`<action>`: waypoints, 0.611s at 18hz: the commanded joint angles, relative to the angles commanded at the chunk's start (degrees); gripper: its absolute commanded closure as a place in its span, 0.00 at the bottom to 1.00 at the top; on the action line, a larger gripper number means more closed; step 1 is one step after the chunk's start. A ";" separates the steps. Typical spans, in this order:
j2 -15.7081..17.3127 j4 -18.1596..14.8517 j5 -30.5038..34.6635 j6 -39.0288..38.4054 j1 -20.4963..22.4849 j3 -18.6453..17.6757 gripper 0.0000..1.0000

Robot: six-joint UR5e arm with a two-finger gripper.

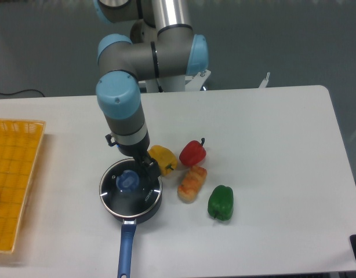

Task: Open the lid
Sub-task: 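Lower the gripper onto the blue lid knob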

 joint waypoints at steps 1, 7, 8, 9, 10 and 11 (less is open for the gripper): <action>-0.18 0.18 0.00 0.00 0.00 0.09 0.00; -1.23 0.62 0.00 0.09 -0.09 0.70 0.00; -1.41 0.62 0.00 0.09 -0.26 0.97 0.00; -1.93 0.62 0.09 0.09 -0.61 1.40 0.00; -2.11 0.62 0.17 0.09 -0.79 2.02 0.00; -2.29 0.53 0.26 0.09 -0.88 2.55 0.00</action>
